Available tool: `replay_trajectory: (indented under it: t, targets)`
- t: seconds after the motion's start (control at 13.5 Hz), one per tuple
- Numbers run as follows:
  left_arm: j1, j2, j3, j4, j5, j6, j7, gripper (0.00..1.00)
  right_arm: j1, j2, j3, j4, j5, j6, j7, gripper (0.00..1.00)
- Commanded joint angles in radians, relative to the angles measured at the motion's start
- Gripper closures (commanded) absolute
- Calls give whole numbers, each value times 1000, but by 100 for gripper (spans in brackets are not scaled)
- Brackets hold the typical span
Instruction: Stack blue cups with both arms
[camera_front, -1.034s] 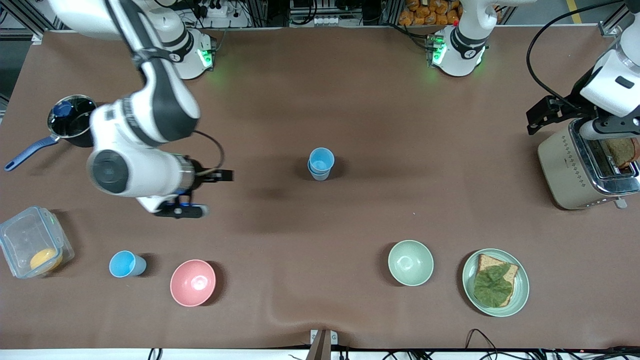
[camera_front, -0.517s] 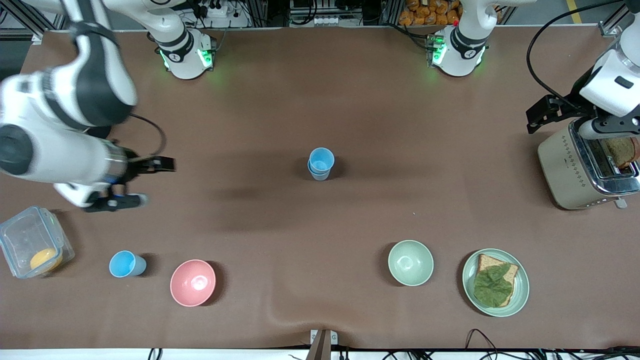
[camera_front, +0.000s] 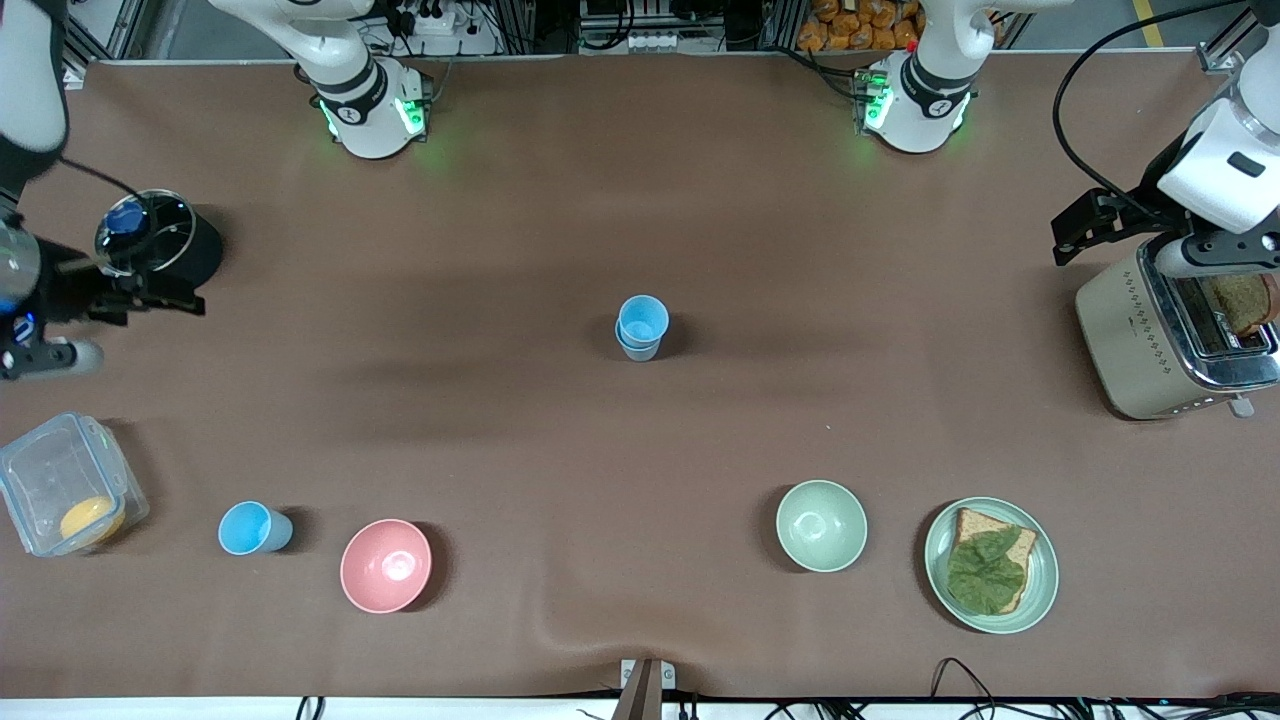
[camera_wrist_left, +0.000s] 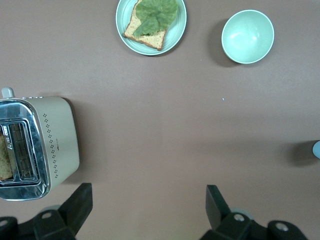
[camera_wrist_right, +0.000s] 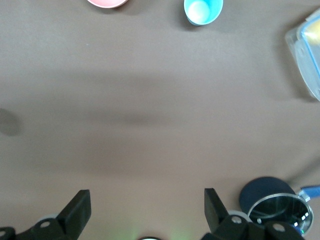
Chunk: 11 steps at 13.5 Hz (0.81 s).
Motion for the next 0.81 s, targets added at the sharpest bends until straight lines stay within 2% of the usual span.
replay_trajectory:
  t: [0.0,0.44,0.74]
  targets:
    - [-1,-13,1,10,-18,-14,11,0,6,-137,17,-145,-25,27,59,0]
    - [-4,1,4,73,-22,-72,11,0,6,-145,15,-162,-24,73,106,0]
    - [-2,3,6,81,-23,-85,14,0,6,-143,15,-163,-24,74,106,0]
